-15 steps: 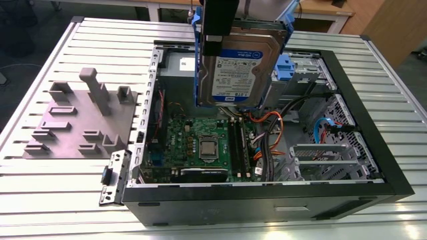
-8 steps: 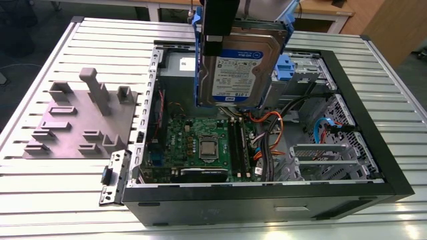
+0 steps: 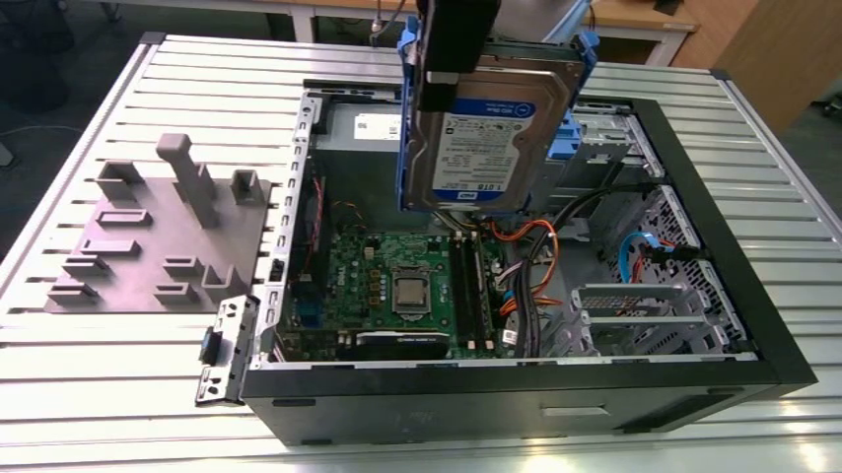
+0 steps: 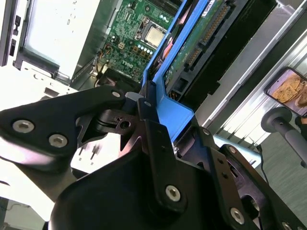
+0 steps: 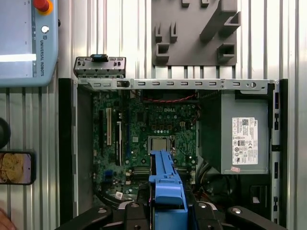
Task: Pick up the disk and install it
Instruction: 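Insert the disk into the insertion slot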
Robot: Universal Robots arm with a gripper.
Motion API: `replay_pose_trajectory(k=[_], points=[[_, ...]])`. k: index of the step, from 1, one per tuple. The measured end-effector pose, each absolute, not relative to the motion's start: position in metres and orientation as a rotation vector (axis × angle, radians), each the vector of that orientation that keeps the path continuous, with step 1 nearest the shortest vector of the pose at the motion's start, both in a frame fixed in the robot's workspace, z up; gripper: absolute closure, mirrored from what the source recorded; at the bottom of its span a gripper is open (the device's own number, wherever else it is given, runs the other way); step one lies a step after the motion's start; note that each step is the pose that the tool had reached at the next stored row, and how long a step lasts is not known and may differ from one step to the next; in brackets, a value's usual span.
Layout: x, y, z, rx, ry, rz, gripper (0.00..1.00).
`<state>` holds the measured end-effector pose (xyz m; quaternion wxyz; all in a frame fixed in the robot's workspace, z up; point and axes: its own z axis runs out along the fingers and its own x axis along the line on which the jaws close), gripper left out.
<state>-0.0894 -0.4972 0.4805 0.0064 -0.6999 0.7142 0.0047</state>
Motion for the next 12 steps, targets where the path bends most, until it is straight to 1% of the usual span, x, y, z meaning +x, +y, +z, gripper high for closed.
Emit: replay_pose_trajectory(k=[12], points=[[-0.084, -0.4985, 0.48, -2.19, 2.235, 0.015, 0.63]])
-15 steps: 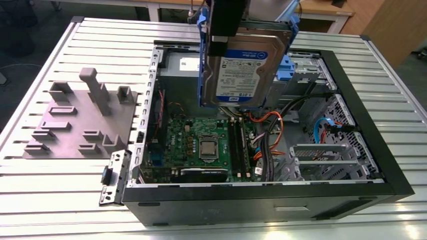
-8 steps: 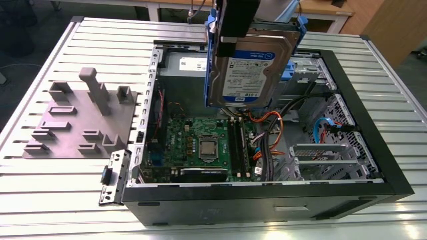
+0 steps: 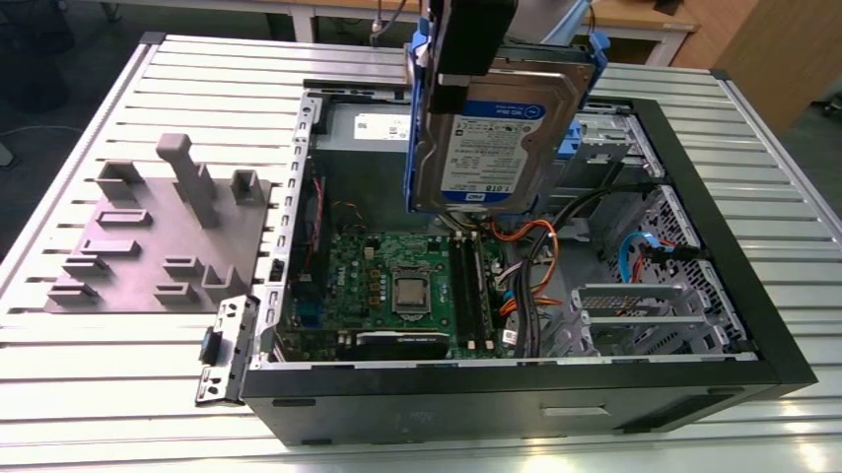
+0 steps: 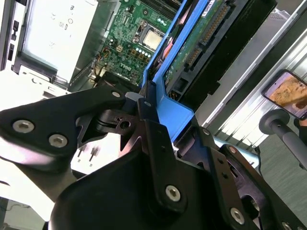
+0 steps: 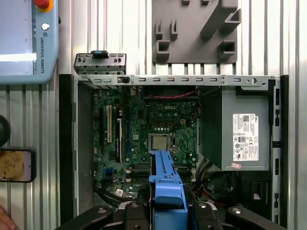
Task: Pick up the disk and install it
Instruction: 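Insert the disk into the insertion slot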
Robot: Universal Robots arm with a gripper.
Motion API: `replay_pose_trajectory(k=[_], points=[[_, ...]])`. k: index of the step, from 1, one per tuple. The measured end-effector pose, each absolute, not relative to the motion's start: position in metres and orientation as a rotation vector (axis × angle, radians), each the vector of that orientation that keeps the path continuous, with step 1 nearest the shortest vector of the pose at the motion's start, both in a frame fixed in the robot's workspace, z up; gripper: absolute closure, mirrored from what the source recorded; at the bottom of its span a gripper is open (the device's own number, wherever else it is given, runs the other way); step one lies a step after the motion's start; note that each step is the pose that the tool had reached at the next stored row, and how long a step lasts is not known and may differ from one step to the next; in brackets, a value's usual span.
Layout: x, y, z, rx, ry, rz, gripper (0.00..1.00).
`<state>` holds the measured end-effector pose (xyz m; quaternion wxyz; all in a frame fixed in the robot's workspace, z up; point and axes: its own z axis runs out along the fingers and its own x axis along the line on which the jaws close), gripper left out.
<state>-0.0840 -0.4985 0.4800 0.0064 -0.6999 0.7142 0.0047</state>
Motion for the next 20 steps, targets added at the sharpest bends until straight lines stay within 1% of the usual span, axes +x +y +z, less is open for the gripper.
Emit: replay_pose_trajectory(k=[8, 20], points=[[-0.082, -0.505, 0.48, -2.19, 2.235, 0.015, 0.63], [-0.06, -0.506, 0.479, -2.19, 2.235, 0.016, 0.63]])
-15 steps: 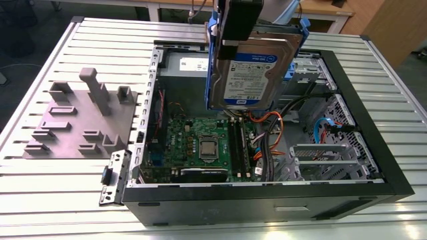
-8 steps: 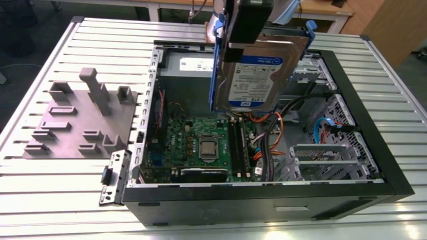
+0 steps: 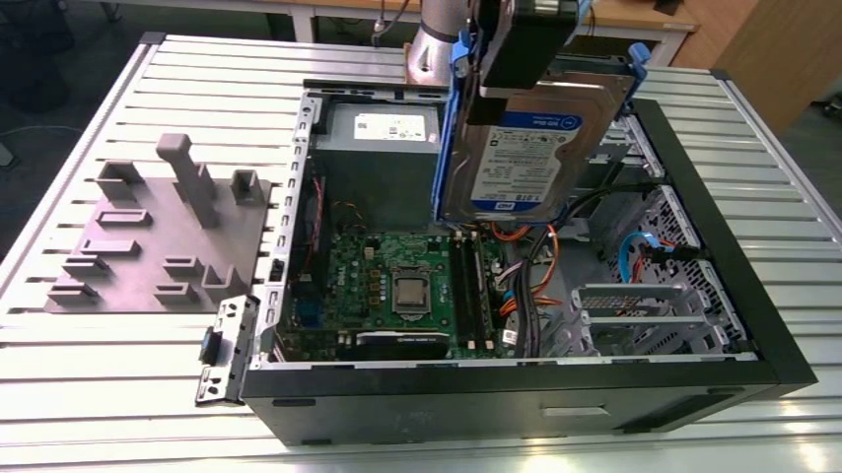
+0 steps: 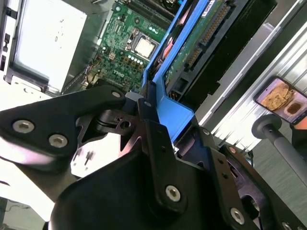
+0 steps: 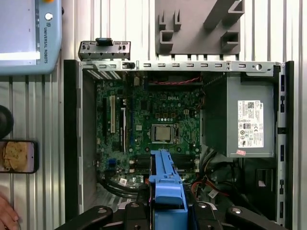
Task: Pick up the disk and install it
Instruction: 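Insert the disk into the insertion slot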
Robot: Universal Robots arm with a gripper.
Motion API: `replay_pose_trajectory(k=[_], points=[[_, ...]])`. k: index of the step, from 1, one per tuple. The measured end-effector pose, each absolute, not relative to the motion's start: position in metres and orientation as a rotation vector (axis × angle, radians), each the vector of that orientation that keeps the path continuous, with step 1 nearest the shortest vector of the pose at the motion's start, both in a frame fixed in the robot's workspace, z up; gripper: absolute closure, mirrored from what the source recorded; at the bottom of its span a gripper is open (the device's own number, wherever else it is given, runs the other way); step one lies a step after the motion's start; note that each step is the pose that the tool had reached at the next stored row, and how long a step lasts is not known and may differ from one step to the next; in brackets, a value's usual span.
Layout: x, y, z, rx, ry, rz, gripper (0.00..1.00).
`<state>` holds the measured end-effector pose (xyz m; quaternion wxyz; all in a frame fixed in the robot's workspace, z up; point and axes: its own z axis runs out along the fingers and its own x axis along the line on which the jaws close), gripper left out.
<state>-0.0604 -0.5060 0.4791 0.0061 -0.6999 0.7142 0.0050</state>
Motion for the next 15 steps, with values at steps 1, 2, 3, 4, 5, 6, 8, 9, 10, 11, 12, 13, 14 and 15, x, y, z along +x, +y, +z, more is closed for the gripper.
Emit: replay_pose_trajectory(k=[1, 2, 3, 4, 5, 6, 8, 9, 10, 11, 12, 13, 14, 15], points=[[-0.0596, -0.506, 0.4791, -2.19, 2.235, 0.016, 0.63], [-0.0591, -0.506, 0.4791, -2.19, 2.235, 0.016, 0.63], [-0.0588, -0.506, 0.479, -2.19, 2.235, 0.016, 0.63], [-0.0585, -0.5059, 0.4791, -2.19, 2.235, 0.016, 0.63], [-0.0584, -0.506, 0.479, -2.19, 2.235, 0.016, 0.63], [-0.0581, -0.506, 0.4791, -2.19, 2.235, 0.016, 0.63], [-0.0579, -0.5062, 0.479, -2.191, 2.235, 0.016, 0.63], [-0.058, -0.5065, 0.479, -2.19, 2.235, 0.016, 0.63], [-0.0579, -0.5069, 0.479, -2.19, 2.235, 0.016, 0.63], [-0.0579, -0.5075, 0.479, -2.191, 2.235, 0.016, 0.63], [-0.0579, -0.5084, 0.4789, -2.191, 2.235, 0.016, 0.63], [-0.0579, -0.5094, 0.479, -2.191, 2.235, 0.016, 0.63], [-0.0579, -0.5105, 0.4789, -2.191, 2.235, 0.015, 0.63], [-0.0579, -0.5117, 0.4789, -2.191, 2.235, 0.015, 0.63]])
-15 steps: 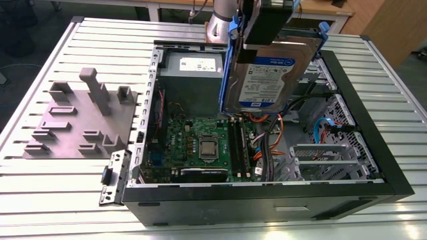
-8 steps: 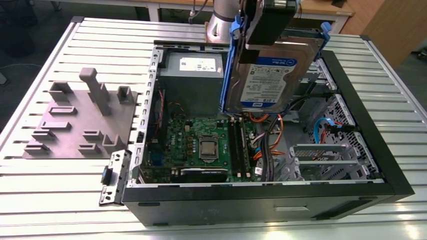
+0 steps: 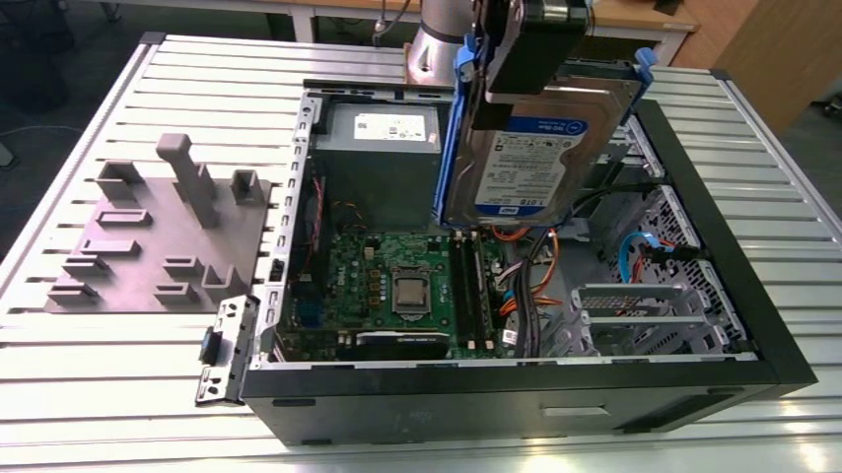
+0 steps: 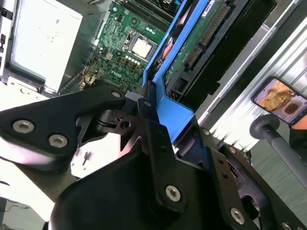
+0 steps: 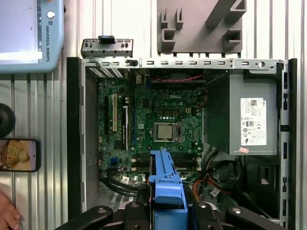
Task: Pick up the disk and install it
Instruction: 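Insert the disk into the insertion slot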
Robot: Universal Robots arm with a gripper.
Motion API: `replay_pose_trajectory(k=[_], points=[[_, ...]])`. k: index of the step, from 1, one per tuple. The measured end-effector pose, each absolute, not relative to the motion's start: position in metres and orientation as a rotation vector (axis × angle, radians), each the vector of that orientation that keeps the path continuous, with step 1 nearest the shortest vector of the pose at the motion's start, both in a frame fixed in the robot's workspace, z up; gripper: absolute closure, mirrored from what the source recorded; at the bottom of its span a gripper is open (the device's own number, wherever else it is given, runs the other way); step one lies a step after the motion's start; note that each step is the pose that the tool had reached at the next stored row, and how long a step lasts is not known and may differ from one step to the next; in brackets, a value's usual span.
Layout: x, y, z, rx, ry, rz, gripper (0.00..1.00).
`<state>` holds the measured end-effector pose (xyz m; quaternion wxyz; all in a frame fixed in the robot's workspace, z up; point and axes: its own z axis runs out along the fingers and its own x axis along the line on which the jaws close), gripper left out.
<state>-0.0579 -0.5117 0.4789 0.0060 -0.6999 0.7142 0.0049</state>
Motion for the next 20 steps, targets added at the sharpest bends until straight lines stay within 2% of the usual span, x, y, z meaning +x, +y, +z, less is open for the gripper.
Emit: replay_pose_trajectory(k=[20], points=[[-0.043, -0.519, 0.478, -2.191, 2.235, 0.015, 0.63]])
